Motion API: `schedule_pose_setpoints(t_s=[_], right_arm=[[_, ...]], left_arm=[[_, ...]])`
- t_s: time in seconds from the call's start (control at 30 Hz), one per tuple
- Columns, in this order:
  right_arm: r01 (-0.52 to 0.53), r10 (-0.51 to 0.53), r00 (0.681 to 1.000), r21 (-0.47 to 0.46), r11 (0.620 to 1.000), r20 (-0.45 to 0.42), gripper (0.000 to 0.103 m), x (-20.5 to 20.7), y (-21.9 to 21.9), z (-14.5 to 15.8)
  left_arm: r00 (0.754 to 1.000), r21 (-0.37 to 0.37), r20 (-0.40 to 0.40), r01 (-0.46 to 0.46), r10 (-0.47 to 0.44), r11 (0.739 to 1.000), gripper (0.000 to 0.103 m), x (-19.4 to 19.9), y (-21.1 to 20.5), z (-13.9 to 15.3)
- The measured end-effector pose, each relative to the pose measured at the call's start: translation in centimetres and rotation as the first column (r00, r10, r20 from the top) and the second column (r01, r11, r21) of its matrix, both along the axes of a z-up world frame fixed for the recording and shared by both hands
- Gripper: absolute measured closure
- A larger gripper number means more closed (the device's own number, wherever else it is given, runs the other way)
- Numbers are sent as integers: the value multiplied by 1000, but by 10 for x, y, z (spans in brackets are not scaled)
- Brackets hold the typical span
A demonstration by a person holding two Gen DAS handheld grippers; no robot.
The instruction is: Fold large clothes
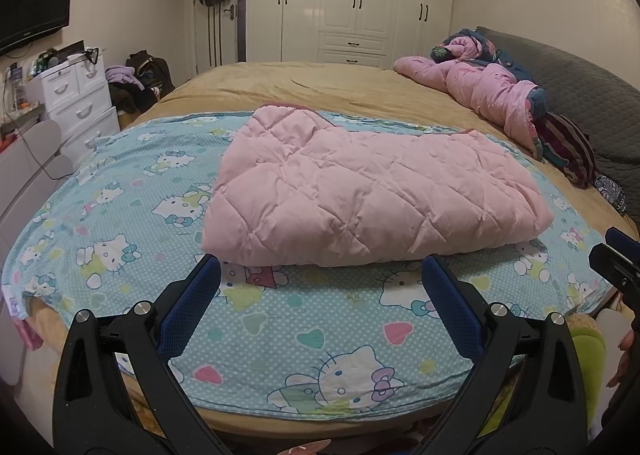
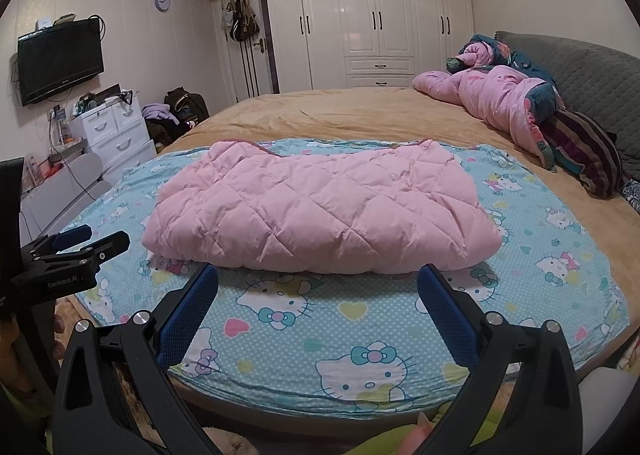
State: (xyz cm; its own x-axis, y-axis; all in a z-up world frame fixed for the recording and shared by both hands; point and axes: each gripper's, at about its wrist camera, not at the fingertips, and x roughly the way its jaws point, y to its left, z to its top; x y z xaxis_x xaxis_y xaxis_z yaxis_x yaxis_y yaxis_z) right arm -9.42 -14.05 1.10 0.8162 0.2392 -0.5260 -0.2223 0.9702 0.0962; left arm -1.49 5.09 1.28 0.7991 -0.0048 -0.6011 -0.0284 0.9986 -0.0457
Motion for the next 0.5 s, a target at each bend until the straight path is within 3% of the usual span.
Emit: schedule_pose_setpoints(t_s=[0.5], right_arm=[[1, -1, 1000, -6, 1000, -1, 4, -1, 1, 0]], left_arm=[[1000, 5, -3, -3, 3, 1000, 9, -1, 1, 0]])
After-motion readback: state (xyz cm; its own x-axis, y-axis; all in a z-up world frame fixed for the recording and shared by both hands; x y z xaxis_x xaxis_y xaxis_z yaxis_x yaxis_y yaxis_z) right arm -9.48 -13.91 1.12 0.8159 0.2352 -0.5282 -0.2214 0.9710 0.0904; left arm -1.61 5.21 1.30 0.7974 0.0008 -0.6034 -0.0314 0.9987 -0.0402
